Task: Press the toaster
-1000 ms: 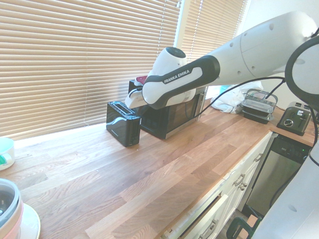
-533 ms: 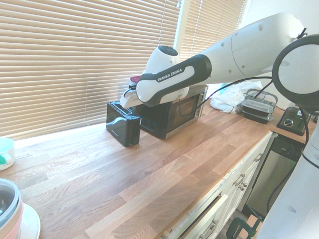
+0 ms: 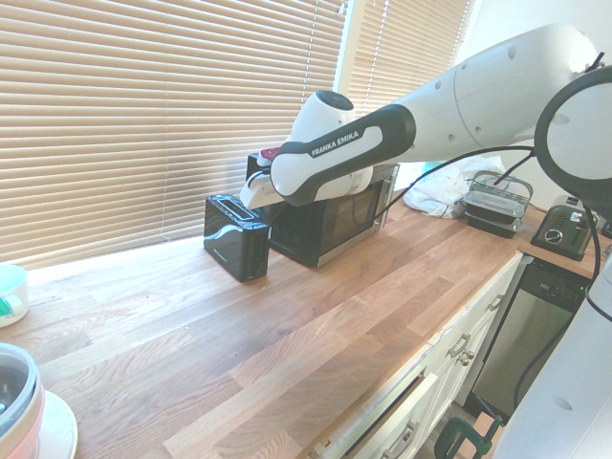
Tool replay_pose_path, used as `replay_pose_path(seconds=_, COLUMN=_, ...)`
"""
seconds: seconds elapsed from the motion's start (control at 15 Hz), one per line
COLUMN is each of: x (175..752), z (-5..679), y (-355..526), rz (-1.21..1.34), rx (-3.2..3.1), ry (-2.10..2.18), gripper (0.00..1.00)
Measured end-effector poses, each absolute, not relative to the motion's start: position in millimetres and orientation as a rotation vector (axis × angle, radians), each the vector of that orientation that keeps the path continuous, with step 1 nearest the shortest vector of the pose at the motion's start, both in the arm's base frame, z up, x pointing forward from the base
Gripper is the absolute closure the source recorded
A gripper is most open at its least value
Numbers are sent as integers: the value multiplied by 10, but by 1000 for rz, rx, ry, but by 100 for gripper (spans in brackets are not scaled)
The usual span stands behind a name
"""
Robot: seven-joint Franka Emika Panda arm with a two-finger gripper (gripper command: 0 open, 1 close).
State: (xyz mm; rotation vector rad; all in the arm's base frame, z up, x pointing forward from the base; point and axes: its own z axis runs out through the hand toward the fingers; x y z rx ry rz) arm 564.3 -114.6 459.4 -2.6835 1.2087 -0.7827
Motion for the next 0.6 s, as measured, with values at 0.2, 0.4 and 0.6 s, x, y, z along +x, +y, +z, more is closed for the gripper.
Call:
replay_pose_path(seconds=0.2, x=5686, z=4522, y=-1149, rz=-754, rx=-2696, ry=1204, gripper=100)
replay_pose_path(seconds=0.4, x=5736, z=4525, y=-1097, rz=-756, rx=-2716, ry=1180, gripper=100)
replay_pose_path(seconds=0.6, x=5775, z=4580, y=-1052, rz=-767, rx=-2728, ry=1165, gripper=100)
